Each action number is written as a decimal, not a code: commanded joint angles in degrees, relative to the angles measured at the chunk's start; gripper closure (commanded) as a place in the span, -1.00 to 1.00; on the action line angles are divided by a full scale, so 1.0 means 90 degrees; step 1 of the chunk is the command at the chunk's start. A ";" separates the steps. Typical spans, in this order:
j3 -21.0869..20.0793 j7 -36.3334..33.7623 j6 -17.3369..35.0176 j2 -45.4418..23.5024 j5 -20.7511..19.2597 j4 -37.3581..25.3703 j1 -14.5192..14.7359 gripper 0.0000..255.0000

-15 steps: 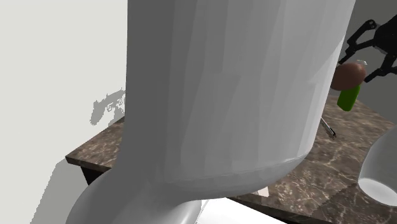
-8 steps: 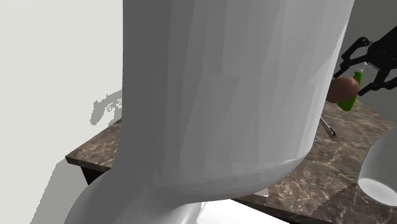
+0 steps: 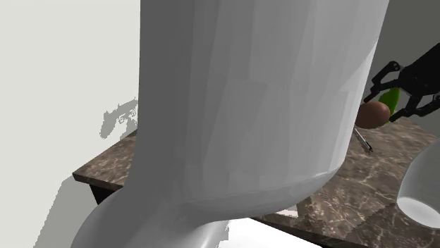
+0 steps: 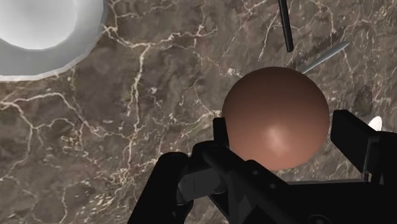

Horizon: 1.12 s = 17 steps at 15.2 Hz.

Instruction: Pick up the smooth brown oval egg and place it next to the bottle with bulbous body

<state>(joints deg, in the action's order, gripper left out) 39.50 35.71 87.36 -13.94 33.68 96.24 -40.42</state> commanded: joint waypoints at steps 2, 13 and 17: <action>-0.0010 0.0109 0.0197 -0.0037 0.0027 0.0193 0.0013 1.00; -0.0081 0.0541 0.0877 -0.0333 0.0240 0.0768 0.0011 1.00; -0.0119 0.0708 0.1103 -0.0480 0.0348 0.0930 -0.0005 1.00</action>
<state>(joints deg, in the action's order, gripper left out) 38.50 41.61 96.78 -17.87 36.54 104.30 -40.36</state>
